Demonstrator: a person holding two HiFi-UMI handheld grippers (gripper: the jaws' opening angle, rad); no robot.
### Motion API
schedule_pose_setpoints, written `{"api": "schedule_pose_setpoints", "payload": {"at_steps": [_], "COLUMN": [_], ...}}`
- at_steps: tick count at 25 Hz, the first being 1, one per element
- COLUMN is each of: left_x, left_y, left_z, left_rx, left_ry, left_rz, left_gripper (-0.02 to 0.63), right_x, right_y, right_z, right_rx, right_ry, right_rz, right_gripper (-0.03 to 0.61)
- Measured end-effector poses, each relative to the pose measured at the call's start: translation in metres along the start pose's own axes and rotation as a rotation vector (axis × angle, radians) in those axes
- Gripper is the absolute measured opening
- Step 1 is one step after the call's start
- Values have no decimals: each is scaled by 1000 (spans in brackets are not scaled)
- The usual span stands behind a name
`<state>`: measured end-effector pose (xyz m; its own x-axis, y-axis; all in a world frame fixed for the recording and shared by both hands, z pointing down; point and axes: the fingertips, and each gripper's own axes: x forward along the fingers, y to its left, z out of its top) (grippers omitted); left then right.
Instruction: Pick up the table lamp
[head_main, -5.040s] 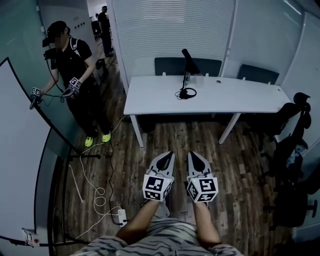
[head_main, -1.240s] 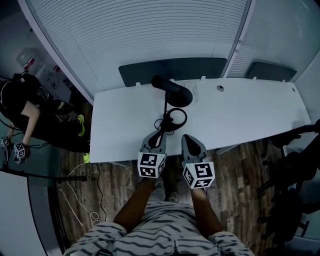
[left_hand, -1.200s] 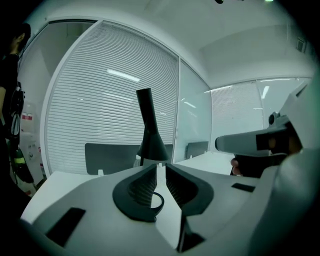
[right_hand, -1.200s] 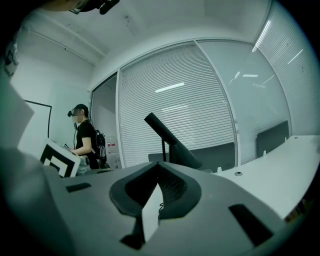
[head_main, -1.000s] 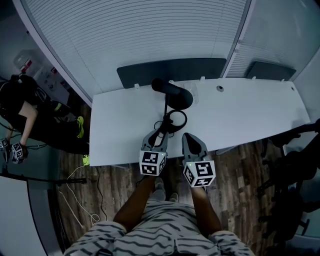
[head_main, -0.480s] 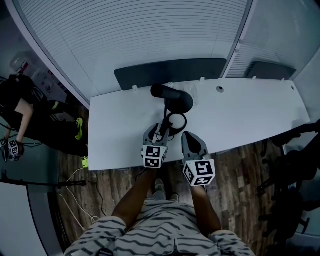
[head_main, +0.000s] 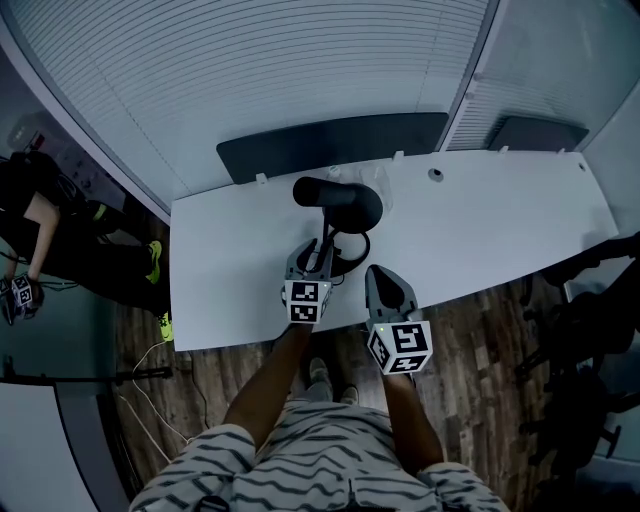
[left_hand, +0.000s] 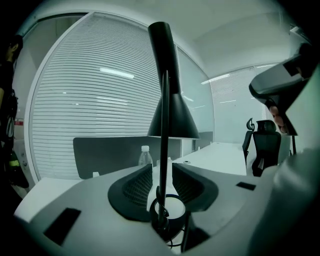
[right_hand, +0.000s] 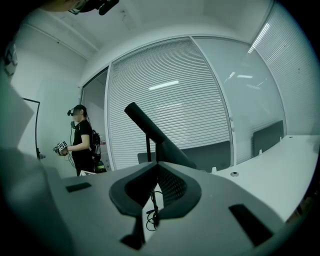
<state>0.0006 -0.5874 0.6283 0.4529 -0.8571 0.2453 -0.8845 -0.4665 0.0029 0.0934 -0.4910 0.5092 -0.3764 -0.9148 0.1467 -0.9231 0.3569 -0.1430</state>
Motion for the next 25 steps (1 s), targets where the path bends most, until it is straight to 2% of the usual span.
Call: {"api": "schedule_pose_setpoints", "payload": {"at_steps": [6, 11, 25], "left_x": [15, 22, 22], "left_y": [-2, -2, -3], "left_z": [-5, 0, 2], "left_rx": [-1, 28, 47], "left_ry": [22, 8, 22], "left_rz": [-19, -11, -16], "left_gripper": [115, 61, 54], "right_x": [6, 12, 10], "right_y": [-9, -8, -16], "right_z": [-3, -7, -10], "right_rx": [7, 9, 19], "right_ry": [7, 14, 20], "right_rz": [-18, -19, -42], "right_gripper": [11, 11, 11]}}
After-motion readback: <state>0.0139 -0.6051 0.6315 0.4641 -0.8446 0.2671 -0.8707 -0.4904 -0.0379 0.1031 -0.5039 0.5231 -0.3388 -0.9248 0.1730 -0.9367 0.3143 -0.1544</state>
